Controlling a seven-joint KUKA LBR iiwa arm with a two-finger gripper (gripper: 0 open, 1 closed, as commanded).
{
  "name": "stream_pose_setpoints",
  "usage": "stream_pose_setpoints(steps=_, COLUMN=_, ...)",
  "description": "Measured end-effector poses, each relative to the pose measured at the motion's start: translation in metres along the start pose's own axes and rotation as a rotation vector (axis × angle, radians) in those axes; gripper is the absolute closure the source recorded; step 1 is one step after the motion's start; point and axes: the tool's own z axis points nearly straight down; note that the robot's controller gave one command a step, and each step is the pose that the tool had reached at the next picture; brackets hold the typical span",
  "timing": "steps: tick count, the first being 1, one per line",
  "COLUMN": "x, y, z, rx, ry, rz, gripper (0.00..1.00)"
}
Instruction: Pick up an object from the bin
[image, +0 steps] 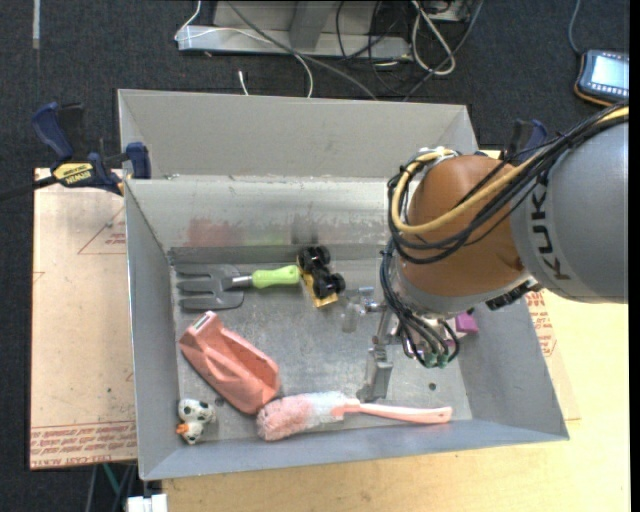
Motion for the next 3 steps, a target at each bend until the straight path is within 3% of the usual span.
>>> stream_pose_setpoints(steps=1, x=-0.002, y=0.000, z=-0.003, rx=0.000, ry=-0.006, rz=0.003, gripper=0.00)
stream_pose_setpoints(steps=2, x=0.012, y=0.053, z=0.114, rx=-0.001, ry=-0.014, rz=-0.178, gripper=0.00)
stream_pose_setpoints(steps=3, x=0.010, y=0.060, z=0.054, rx=-0.001, ry=-0.021, rz=-0.133, gripper=0.00)
